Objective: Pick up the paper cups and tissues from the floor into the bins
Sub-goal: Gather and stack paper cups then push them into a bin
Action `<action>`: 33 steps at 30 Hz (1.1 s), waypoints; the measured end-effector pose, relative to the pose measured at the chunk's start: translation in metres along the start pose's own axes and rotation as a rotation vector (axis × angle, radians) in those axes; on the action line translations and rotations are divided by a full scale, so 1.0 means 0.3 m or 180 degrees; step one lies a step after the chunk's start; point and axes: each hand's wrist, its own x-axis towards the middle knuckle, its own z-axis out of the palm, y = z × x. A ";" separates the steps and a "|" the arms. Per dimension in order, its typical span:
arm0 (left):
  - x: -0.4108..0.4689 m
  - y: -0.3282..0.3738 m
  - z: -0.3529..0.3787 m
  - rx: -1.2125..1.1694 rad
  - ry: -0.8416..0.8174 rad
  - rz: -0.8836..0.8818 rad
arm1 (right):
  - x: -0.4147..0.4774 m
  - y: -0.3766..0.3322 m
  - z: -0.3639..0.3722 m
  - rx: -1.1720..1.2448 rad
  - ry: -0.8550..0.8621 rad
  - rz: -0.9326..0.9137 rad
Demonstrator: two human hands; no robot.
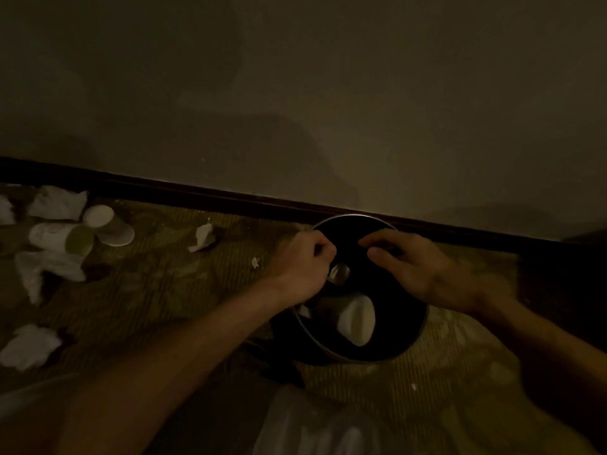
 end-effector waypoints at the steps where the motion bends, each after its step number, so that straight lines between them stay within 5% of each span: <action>1: -0.004 0.006 -0.039 0.0099 0.0094 0.0100 | 0.009 -0.021 0.003 0.0042 0.0044 -0.0103; 5: -0.034 -0.005 -0.261 0.1461 0.0323 0.0751 | 0.061 -0.174 0.026 0.0226 0.0010 -0.0703; 9: -0.055 -0.128 -0.499 0.2133 0.0053 0.0514 | 0.208 -0.331 0.104 0.0081 -0.0397 -0.1172; 18: 0.137 -0.540 -0.566 0.1740 0.0051 -0.0610 | 0.705 -0.388 0.485 -0.1386 -0.1947 -0.1000; 28: 0.416 -0.851 -0.430 0.0075 0.0745 -0.0857 | 1.009 -0.304 0.744 -0.1238 -0.2273 -0.0569; 33: 0.456 -0.912 -0.366 -0.0884 0.1320 -0.0785 | 1.053 -0.275 0.798 -0.0873 -0.2523 0.0144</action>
